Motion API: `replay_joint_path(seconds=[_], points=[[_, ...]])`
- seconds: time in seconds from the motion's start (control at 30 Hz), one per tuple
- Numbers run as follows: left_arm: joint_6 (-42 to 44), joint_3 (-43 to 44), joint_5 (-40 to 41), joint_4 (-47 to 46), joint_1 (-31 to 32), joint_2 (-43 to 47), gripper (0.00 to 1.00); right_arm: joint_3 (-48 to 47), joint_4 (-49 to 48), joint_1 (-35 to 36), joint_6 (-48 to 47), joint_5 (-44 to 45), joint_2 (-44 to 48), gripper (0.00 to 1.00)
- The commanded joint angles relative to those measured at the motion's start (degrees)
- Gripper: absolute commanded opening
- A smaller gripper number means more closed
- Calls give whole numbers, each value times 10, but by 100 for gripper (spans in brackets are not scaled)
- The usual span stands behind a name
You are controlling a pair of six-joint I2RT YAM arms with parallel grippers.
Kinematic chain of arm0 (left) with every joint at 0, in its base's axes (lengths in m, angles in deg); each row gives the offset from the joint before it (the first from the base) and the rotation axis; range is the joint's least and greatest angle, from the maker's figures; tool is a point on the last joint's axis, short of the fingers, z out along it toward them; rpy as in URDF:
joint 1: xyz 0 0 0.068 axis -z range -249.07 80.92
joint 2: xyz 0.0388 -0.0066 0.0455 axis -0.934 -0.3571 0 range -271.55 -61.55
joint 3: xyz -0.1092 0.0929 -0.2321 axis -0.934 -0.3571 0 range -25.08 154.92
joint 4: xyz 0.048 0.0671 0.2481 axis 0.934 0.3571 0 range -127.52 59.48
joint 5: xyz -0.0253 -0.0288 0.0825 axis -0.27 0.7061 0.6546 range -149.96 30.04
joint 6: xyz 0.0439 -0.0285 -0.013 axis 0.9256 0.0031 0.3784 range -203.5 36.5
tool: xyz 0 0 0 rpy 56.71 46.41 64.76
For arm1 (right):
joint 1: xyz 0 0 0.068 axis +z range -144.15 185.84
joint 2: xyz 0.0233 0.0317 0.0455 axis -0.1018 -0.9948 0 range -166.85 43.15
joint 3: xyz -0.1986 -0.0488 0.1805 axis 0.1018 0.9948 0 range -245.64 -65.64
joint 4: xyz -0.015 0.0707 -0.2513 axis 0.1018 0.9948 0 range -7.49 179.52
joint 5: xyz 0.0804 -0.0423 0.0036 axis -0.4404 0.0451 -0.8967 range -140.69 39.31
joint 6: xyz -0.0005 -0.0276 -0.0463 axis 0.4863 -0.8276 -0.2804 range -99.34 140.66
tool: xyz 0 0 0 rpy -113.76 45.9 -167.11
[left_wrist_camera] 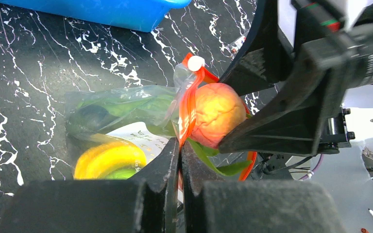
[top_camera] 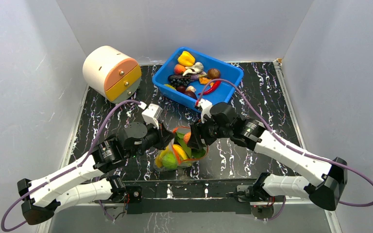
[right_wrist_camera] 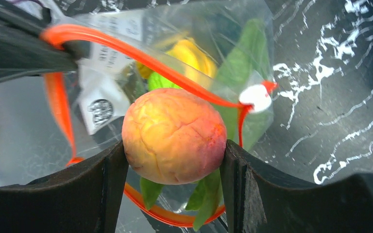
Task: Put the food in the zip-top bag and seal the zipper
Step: Place the fake vegetable in the zipper food storage bag.
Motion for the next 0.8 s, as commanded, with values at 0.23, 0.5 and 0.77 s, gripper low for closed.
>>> replay_joint_path(seconds=[0.23,0.5,0.77], points=[[-14,2,1,-22,-2,11,0,30,24,55,7,123,-39,55],[-12,9,-7,-20,-1,3,0,27,22,83,18,152,-51,63],[-21,-4,-19,-22,-2,17,0,8,7,83,36,161,-22,73]])
